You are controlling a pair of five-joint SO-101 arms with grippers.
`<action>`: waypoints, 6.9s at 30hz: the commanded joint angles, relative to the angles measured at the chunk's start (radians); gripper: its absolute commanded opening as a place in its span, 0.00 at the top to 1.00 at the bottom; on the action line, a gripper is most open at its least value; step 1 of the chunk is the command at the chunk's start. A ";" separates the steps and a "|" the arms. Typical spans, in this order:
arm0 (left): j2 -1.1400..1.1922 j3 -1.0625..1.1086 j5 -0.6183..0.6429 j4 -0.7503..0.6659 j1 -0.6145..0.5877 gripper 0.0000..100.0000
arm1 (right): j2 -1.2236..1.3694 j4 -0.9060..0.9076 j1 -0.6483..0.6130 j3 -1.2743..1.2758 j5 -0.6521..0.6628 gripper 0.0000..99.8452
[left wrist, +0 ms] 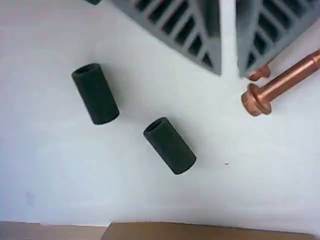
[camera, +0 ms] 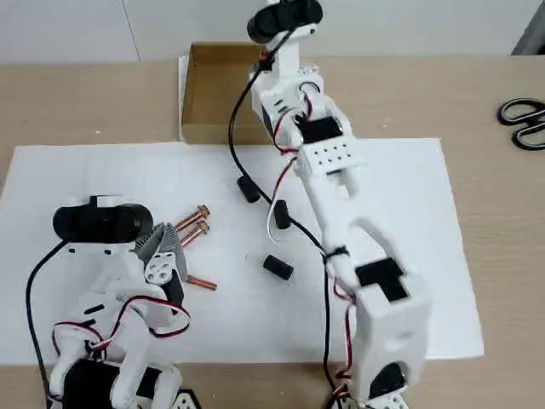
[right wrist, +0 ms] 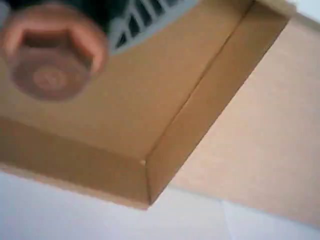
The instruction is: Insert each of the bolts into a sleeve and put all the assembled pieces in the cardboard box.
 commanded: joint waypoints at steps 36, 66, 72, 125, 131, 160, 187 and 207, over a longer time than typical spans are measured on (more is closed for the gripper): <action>-0.009 0.019 -0.092 -0.020 -0.009 0.99 | 0.585 0.059 0.007 -0.692 0.018 0.81; -0.009 0.015 -0.014 -0.038 -0.170 0.99 | 0.458 1.256 -0.064 -1.332 -0.124 0.81; -0.011 0.015 -0.006 -0.038 -0.170 0.99 | 0.401 1.268 -0.125 -1.330 -0.158 0.81; -0.011 -0.004 -0.008 -0.032 -0.172 0.99 | 0.186 1.241 -0.128 -0.276 -0.176 0.81; -0.011 -0.002 -0.008 -0.031 -0.172 0.99 | 0.232 1.239 -0.104 -0.276 -0.178 0.81; -0.011 0.001 -0.008 -0.005 -0.172 0.99 | 0.372 1.141 -0.082 -0.278 -0.176 0.81; -0.005 -0.031 0.089 -0.089 -0.170 0.99 | 0.010 1.244 -0.116 -0.278 -0.176 1.00; 0.497 -0.496 0.095 0.054 -0.163 0.99 | -0.568 1.251 0.131 0.169 -0.176 1.00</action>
